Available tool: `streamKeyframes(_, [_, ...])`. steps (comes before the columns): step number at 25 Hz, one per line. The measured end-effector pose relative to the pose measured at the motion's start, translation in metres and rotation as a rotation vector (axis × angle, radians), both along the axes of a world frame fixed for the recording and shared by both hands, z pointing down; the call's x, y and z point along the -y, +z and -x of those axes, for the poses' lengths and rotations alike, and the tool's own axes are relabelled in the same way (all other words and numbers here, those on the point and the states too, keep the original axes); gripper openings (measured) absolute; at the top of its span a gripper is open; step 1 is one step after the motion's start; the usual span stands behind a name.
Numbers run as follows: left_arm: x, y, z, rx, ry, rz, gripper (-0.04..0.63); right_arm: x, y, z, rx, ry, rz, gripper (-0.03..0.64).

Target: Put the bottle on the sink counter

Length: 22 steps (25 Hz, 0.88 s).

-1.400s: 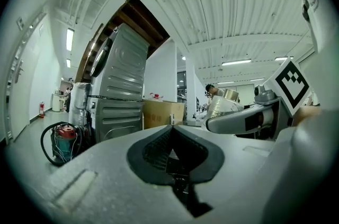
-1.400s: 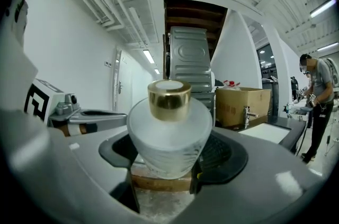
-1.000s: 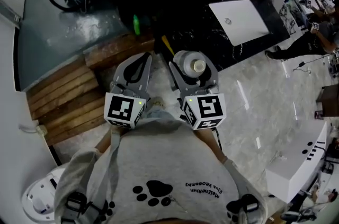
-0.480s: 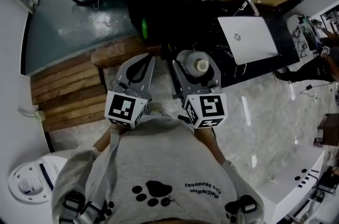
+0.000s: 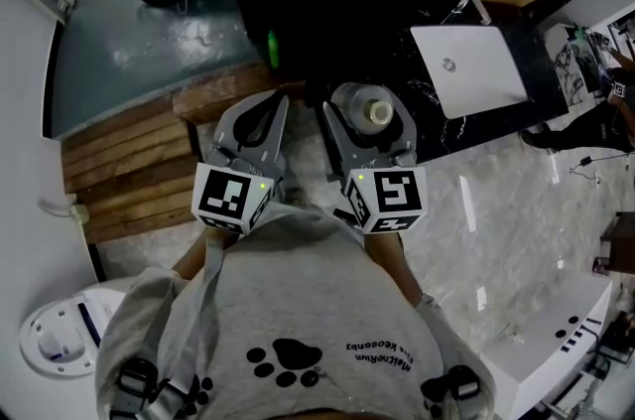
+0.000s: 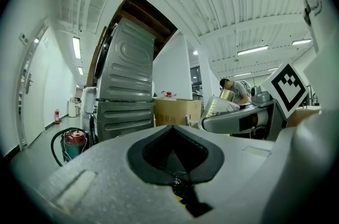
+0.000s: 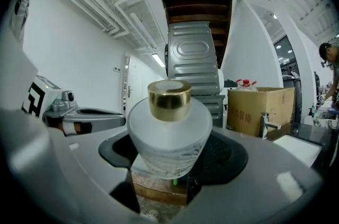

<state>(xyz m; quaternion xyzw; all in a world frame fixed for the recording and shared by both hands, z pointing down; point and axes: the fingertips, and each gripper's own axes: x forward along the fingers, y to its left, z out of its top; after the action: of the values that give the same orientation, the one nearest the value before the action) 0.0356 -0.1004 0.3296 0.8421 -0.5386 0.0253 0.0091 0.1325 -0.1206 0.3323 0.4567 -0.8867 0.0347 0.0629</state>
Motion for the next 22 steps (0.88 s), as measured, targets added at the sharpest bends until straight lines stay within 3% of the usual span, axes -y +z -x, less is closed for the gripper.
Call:
streamKeyframes(9, [0.038, 0.006, 0.000, -0.019, 0.054, 0.028, 0.003, 0.035, 0.006, 0.004, -0.008, 0.042, 0.020, 0.333])
streamKeyframes(16, [0.089, 0.014, 0.023, -0.039, 0.090, 0.051, 0.003, 0.080, 0.016, 0.022, -0.035, 0.094, 0.054, 0.333])
streamKeyframes(22, [0.140, 0.023, 0.038, -0.027, 0.175, 0.054, 0.003, 0.124, 0.025, 0.040, -0.060, 0.157, 0.068, 0.333])
